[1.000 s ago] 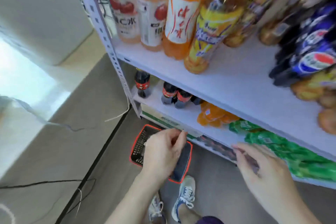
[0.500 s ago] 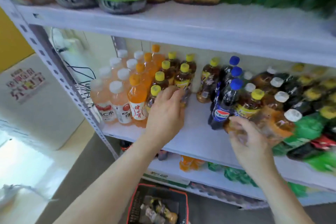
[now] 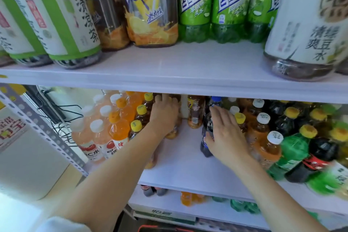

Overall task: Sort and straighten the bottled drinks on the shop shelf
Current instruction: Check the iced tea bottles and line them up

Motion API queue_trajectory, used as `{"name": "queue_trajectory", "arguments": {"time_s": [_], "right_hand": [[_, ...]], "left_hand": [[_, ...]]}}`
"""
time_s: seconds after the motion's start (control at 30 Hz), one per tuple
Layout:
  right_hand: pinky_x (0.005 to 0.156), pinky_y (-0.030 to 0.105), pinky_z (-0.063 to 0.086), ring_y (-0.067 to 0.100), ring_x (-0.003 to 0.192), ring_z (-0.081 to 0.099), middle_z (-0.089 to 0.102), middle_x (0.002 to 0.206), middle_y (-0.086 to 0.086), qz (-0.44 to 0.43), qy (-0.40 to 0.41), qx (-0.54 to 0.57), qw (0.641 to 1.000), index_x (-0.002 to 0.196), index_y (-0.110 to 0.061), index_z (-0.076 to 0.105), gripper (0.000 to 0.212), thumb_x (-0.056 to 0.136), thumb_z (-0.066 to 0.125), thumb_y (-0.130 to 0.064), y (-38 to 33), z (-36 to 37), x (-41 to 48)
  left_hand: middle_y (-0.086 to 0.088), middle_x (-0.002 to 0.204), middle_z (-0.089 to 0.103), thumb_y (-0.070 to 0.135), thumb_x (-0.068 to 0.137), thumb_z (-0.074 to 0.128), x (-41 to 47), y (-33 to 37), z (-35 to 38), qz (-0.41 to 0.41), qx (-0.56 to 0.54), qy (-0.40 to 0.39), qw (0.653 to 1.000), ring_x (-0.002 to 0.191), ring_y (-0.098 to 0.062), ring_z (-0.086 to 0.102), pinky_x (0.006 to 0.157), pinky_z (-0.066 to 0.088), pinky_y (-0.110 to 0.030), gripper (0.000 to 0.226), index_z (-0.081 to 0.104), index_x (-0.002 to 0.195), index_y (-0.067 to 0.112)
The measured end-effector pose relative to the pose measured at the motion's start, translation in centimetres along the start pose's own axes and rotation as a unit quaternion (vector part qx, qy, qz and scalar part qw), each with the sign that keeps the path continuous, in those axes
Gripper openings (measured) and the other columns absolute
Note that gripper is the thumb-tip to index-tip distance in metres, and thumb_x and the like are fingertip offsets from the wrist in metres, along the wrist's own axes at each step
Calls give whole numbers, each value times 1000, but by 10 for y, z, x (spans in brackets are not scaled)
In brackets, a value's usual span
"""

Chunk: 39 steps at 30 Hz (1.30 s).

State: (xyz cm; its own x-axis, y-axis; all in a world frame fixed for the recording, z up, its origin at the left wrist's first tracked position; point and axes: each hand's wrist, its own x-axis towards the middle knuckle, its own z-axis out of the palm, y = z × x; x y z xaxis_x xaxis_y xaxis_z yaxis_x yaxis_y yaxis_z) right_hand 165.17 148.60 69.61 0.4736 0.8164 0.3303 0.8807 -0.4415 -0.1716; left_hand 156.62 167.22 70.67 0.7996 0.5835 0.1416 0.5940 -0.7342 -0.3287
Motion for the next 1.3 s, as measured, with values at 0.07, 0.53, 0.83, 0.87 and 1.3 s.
{"name": "queue_trajectory", "arguments": {"time_s": [0.07,0.53,0.83,0.87,1.3], "right_hand": [[111,43,36,36,131,45,48,143,20,2,10,-9,1000,140,3,44,69,81,71,-20,2,0,0],[117,36,30,25,142,31,37,152,11,60,16,100,993,144,-7,43,58,89,61,-11,-25,-2,-26],[111,17,20,16,144,28,30,156,0,59,-33,256,964,152,-15,26,78,87,69,-23,-51,45,-42],[109,13,23,14,140,34,35,153,-3,58,-50,299,951,152,-18,27,81,85,71,-25,-53,48,-43],[73,23,50,13,79,64,69,87,-5,28,-240,699,673,103,-34,67,29,75,72,-30,-85,-21,-96]], "left_hand": [[-20,140,41,20,95,50,-3,-4,-1,-6,-23,-4,1000,130,-35,40,105,38,-40,41,45,134,9],[-9,123,60,15,96,55,37,-23,-3,29,-60,-42,997,112,-29,59,79,49,-36,19,59,115,11],[-14,110,57,21,97,56,-59,-19,-25,110,-264,92,954,85,-38,62,67,48,-39,20,62,111,8],[-14,104,59,20,95,59,-70,-23,-34,111,-303,139,936,81,-36,61,64,46,-37,18,64,106,8],[-11,88,71,37,82,66,-111,-33,-68,10,-909,-122,399,85,-28,66,80,51,-39,25,72,82,13]]}}
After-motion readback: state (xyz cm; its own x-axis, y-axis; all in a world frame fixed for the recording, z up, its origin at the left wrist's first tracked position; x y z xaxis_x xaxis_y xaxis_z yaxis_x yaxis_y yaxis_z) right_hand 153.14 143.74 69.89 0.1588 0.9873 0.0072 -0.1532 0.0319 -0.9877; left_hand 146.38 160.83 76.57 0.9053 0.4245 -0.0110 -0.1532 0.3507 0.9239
